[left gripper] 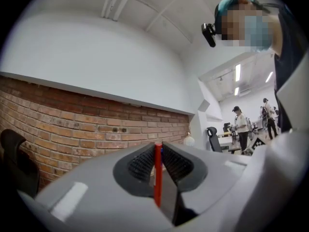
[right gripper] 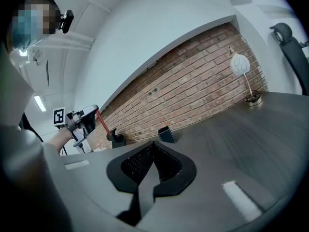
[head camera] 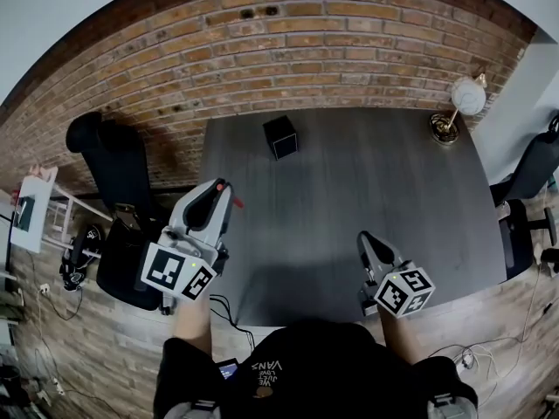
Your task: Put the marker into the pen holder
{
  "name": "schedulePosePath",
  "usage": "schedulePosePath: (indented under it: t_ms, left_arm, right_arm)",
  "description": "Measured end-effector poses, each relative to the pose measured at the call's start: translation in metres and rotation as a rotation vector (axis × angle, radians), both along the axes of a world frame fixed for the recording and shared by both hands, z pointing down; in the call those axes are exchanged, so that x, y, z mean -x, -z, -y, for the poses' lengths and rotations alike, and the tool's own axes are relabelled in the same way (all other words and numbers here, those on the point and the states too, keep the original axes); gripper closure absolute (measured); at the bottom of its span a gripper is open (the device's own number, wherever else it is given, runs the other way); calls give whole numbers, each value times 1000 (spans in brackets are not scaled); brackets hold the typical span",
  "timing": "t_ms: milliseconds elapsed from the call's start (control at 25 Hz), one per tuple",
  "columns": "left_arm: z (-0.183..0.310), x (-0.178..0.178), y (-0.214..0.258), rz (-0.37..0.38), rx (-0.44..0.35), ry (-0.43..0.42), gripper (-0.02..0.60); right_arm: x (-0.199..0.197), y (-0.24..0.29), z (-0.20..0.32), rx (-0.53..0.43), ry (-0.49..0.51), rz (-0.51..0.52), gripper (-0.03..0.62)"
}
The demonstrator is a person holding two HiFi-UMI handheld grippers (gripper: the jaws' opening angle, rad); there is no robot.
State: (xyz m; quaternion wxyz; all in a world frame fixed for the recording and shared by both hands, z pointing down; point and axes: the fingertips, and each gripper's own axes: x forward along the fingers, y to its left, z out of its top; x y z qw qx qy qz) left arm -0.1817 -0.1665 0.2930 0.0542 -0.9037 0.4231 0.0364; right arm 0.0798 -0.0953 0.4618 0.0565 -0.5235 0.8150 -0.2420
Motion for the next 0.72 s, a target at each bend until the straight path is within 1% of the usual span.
schedulePosePath:
  t_ms: [400,720]
  left_arm:
    - [79,-41,4,45,-16,-12,482]
    - [144,-64,-4,44,-24,9,482]
  right_arm:
    - [-16,-15,36,48,44,10,592]
    - [-29,-33,58,89,55,16,592]
